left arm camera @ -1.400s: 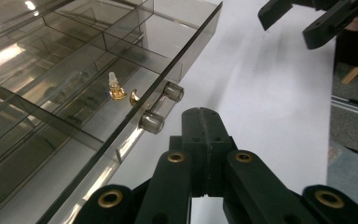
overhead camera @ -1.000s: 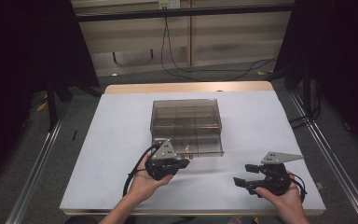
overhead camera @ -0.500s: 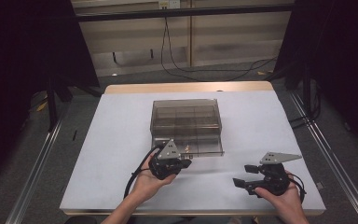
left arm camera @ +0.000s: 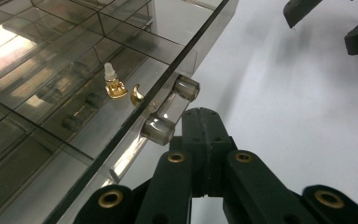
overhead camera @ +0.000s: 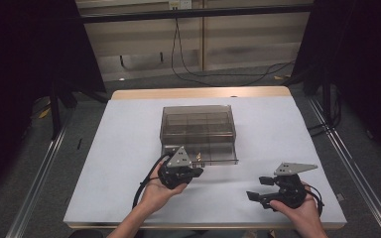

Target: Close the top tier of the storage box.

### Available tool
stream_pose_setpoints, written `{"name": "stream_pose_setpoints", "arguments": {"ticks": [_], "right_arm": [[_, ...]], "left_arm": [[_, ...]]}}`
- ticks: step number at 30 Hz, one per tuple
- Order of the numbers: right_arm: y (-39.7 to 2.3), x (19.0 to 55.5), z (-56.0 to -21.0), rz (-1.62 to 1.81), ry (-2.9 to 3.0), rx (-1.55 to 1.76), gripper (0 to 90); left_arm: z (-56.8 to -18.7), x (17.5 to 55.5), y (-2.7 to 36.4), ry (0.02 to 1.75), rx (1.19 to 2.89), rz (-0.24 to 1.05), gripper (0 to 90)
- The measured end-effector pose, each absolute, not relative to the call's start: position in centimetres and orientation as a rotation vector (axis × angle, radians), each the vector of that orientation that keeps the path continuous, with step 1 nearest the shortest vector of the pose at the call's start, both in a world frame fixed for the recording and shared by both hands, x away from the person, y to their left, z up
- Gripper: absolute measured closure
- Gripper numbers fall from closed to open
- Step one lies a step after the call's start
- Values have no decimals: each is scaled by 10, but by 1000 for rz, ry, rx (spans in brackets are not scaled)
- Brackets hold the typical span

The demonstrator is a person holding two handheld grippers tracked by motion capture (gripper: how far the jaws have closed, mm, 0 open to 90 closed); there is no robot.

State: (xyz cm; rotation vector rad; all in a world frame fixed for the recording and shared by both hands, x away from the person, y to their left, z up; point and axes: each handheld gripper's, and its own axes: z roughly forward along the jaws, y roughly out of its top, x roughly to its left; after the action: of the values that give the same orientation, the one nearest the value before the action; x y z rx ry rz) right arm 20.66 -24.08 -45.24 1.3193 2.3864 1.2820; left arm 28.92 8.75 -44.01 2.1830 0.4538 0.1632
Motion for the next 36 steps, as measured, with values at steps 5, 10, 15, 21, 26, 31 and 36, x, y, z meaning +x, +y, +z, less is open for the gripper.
{"name": "stream_pose_setpoints", "arguments": {"ticks": [5,10,15,21,26,31,36], "right_arm": [[-241,207,-452,1279,2386,1321,246],[-241,207,-452,1276,2387,1324,246],[-241,207,-453,1277,2390,1320,245],[-241,207,-453,1275,2392,1325,245],[-241,207,-453,1273,2393,1325,245],[-241,208,-454,1269,2399,1322,245],[-241,208,-454,1268,2395,1321,244]], "left_arm": [[-441,292,88,469,2185,161,900],[-439,293,87,477,2180,167,900],[-438,296,90,485,2172,168,900],[-439,298,87,491,2177,174,900],[-439,300,86,501,2175,177,900],[-438,304,88,516,2161,177,900],[-439,307,88,537,2160,171,900]]}}
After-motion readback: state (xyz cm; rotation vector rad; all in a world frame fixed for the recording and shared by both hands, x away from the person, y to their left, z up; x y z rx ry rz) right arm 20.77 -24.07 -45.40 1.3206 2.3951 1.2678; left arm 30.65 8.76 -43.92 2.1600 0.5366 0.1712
